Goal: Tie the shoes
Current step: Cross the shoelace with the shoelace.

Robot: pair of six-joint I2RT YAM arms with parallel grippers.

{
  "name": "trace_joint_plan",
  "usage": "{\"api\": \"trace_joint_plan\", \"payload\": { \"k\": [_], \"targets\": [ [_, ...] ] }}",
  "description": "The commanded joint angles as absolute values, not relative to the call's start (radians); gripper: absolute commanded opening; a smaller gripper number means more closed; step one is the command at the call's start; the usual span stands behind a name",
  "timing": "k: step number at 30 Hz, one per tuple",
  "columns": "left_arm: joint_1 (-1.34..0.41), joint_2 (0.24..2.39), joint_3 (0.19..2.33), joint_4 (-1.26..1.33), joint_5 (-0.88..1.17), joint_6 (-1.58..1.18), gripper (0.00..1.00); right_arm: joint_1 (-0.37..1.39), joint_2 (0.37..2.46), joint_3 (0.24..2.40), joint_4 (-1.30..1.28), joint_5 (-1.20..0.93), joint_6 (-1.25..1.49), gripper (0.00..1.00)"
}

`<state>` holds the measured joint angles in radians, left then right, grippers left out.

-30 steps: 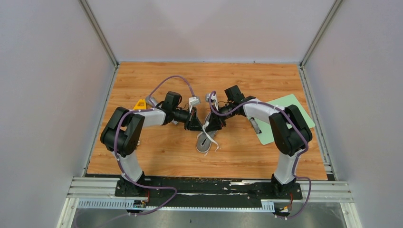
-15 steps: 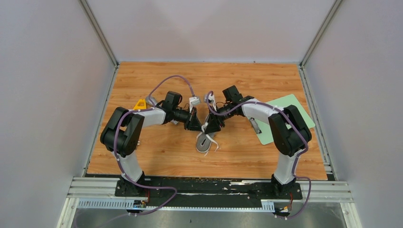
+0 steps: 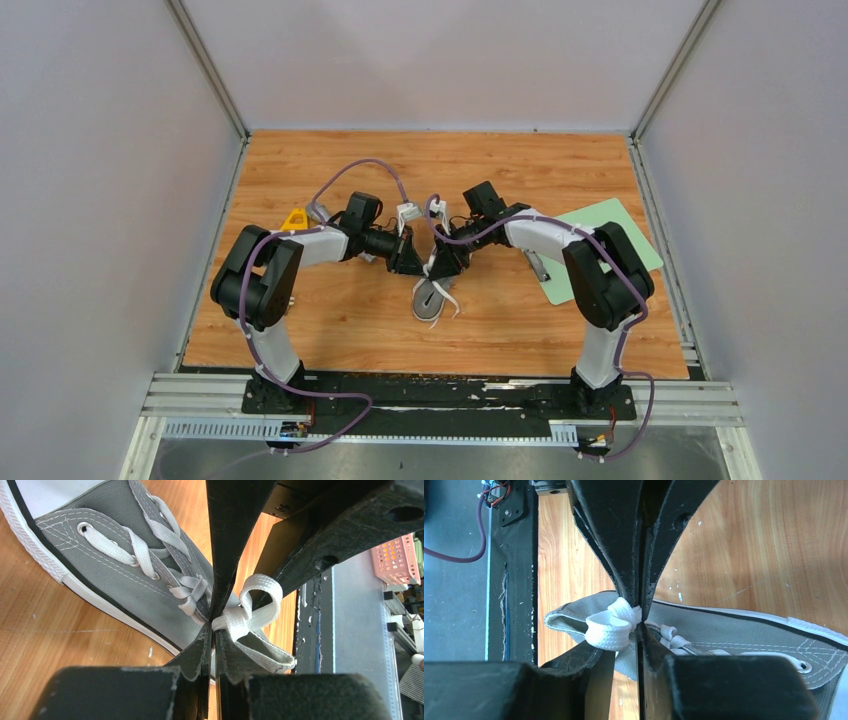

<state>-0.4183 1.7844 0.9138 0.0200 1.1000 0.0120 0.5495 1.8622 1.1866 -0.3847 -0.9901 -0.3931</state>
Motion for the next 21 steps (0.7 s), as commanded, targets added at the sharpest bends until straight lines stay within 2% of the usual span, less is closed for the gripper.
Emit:
{"api": "trace_joint_plan", "payload": {
  "k": [1,6,15,18,21],
  "targets": [
    [-0.416,1.737,0.940,0.046,1.123,-0.008,0.09,0.555,1.865,1.215,-0.357,-0.931,-0.370,0.17],
    [-0.416,1.732,0.939,0.026,1.120,-0.002,0.10,0.553,1.844,1.208,-0.346,-0.857,-0.357,0.08],
    [-0.416,1.748,0.949,0.015,1.122,-0.001,0.13,0.552,1.822,1.191,-0.312,-0.741,-0.306,0.03],
    [-0.417,1.744,0.948,0.006,1.121,0.024,0.16,0.553,1.815,1.183,-0.307,-0.715,-0.289,0.03],
    [-0.419,1.737,0.945,0.005,1.122,0.030,0.25,0.552,1.809,1.180,-0.306,-0.703,-0.264,0.02]
  ]
}}
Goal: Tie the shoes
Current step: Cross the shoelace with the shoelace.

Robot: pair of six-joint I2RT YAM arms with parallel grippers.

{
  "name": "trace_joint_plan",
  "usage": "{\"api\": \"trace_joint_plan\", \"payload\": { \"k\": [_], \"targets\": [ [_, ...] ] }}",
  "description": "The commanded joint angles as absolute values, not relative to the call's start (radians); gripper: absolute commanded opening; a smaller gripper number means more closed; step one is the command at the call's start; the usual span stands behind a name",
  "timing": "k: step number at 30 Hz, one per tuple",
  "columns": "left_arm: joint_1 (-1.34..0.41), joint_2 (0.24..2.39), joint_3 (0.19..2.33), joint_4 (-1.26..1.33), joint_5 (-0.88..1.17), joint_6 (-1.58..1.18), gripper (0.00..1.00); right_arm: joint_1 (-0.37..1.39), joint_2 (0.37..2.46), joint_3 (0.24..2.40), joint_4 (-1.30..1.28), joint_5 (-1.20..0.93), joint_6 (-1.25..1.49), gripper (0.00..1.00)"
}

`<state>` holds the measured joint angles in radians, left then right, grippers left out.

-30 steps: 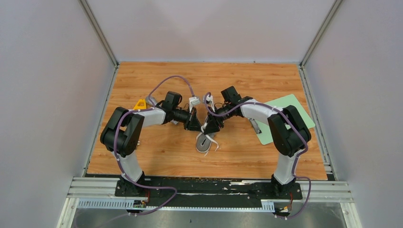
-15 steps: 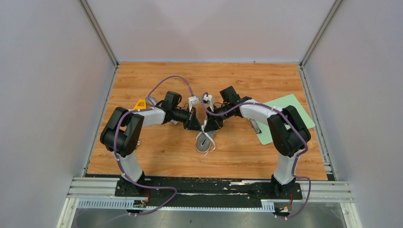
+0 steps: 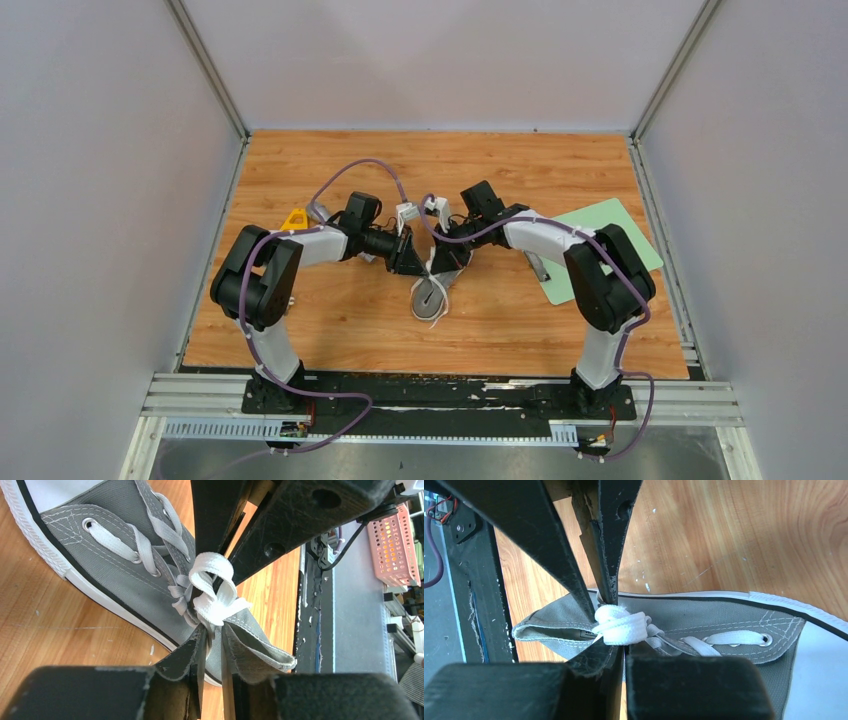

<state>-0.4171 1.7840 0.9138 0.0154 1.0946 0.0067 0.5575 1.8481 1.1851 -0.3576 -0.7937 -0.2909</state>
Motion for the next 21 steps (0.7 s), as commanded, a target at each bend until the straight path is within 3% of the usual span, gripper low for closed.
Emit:
{"api": "trace_joint_plan", "payload": {
  "k": [1,4,11,21],
  "targets": [
    [-0.421,1.737,0.945,0.005,1.122,0.031,0.27,0.552,1.809,1.180,-0.306,-0.703,-0.259,0.02],
    [-0.429,1.736,0.944,0.019,1.109,0.012,0.36,0.555,1.806,1.177,-0.305,-0.711,-0.256,0.02],
    [-0.436,1.753,0.963,0.025,1.049,-0.034,0.37,0.557,1.795,1.166,-0.306,-0.728,-0.258,0.02],
    [-0.436,1.797,0.973,0.097,1.077,-0.102,0.19,0.557,1.786,1.151,-0.309,-0.763,-0.253,0.03]
  ]
}}
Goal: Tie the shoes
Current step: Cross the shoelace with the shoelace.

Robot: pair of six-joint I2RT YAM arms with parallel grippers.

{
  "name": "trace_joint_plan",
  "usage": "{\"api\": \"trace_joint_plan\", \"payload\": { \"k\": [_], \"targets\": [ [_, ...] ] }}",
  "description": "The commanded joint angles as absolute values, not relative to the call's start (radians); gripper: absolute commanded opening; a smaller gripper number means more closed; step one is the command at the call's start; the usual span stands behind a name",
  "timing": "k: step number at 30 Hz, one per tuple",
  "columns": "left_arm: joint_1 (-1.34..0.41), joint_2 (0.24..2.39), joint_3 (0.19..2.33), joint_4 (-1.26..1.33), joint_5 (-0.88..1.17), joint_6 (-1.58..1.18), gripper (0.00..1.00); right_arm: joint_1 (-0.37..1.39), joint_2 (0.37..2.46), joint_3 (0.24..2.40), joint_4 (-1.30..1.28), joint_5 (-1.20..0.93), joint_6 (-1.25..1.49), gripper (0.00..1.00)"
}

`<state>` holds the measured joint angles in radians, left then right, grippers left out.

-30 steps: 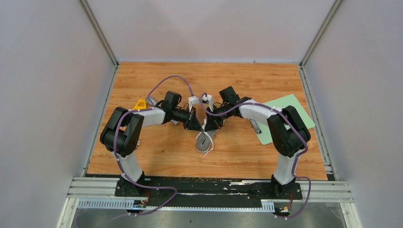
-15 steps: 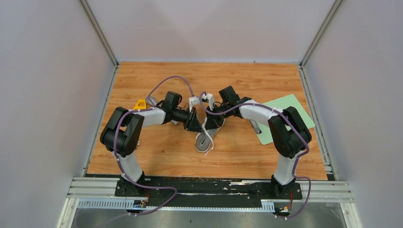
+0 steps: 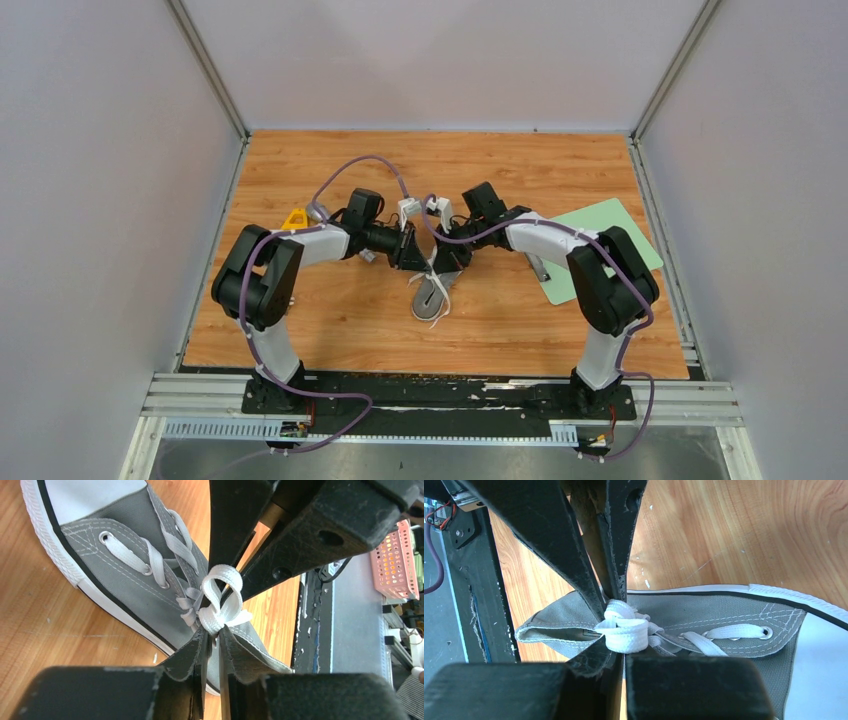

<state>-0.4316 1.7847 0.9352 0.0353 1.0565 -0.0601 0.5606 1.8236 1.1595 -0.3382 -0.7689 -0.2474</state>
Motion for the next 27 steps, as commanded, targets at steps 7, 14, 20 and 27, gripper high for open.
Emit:
{"api": "trace_joint_plan", "payload": {
  "k": [7,14,20,27],
  "targets": [
    [-0.437,1.811,0.984,0.094,1.097,-0.098,0.00,0.553,1.770,1.150,-0.335,-0.773,-0.255,0.03],
    [-0.442,1.801,0.970,0.067,1.020,-0.071,0.00,0.520,1.757,1.143,-0.387,-0.890,-0.267,0.06],
    [-0.464,1.807,0.961,0.133,0.995,-0.119,0.00,0.516,1.783,1.141,-0.397,-1.026,-0.263,0.07],
    [-0.468,1.811,0.929,0.219,1.003,-0.185,0.00,0.516,1.786,1.144,-0.422,-1.075,-0.293,0.27]
  ]
}}
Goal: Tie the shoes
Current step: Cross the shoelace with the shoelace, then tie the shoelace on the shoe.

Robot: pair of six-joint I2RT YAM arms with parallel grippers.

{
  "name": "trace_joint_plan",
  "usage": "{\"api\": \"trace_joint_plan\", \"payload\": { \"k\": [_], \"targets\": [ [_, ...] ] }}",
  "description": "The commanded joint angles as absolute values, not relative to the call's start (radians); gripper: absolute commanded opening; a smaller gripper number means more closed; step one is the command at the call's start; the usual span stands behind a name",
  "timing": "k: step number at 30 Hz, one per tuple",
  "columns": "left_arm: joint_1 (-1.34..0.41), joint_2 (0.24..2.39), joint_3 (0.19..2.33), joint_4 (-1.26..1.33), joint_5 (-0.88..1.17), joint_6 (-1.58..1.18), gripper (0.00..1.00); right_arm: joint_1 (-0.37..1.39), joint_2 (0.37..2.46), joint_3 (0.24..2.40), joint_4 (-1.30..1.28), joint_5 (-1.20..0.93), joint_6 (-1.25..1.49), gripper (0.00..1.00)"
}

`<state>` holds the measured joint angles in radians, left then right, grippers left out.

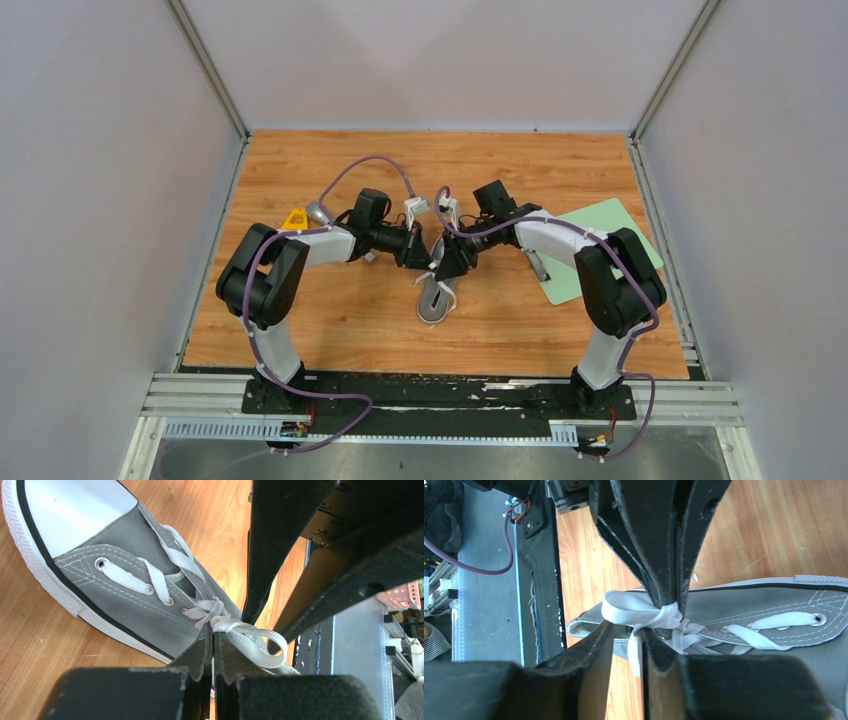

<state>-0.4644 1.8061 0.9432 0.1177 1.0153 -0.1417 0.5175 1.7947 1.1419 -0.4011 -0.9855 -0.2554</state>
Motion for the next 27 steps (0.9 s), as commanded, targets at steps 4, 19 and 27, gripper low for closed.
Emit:
{"api": "trace_joint_plan", "payload": {
  "k": [4,19,27],
  "targets": [
    [-0.468,1.804,0.915,0.239,1.018,-0.193,0.00,0.436,1.763,1.160,-0.547,-1.057,-0.375,0.36],
    [-0.468,1.796,0.885,0.283,1.042,-0.185,0.00,0.399,1.891,1.305,-0.456,-0.819,-0.416,0.35],
    [-0.468,1.789,0.877,0.298,1.039,-0.201,0.00,0.440,1.854,1.268,-0.441,-0.890,-0.454,0.35]
  ]
}}
